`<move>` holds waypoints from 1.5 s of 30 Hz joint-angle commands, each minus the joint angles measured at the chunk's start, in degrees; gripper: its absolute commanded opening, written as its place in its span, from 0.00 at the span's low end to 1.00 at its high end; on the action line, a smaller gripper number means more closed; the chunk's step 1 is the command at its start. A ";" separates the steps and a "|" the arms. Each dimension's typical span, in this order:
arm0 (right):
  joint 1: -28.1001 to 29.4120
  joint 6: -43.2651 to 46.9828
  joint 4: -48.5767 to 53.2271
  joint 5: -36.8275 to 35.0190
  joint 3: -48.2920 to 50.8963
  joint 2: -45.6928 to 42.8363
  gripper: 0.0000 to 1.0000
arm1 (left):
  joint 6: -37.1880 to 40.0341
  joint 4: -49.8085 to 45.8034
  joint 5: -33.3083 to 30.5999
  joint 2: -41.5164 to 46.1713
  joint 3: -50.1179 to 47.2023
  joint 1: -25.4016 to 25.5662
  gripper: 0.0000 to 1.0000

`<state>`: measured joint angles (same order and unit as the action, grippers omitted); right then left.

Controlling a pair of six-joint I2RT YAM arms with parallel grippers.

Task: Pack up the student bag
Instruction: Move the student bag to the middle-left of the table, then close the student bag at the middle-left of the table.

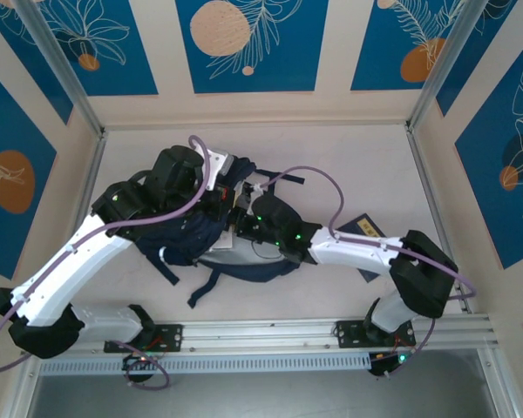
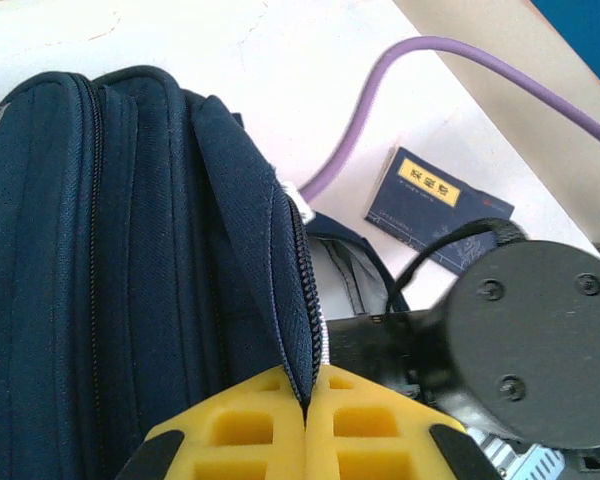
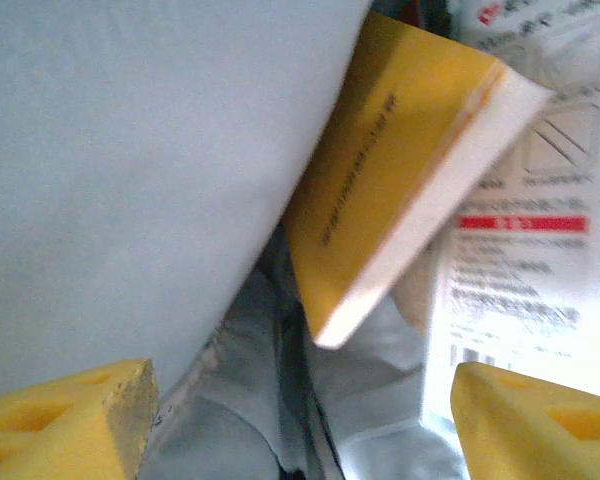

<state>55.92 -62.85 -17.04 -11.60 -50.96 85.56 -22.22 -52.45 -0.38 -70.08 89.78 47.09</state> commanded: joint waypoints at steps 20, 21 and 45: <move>-25.84 10.20 57.31 -11.11 11.09 -42.19 0.64 | -2.82 15.74 9.05 -12.50 -11.60 -10.91 0.00; -29.24 10.91 58.11 -8.18 10.81 -40.57 0.67 | -3.47 16.97 10.25 -14.27 -11.89 -12.10 0.00; -58.74 3.01 56.97 3.71 8.57 -6.53 0.73 | -6.09 16.14 15.44 -10.52 -15.75 -15.81 0.70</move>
<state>-2.74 -57.67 40.23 -14.06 -41.67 77.67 -28.42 -34.72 13.56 -85.71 75.46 30.04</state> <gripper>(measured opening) 0.728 0.698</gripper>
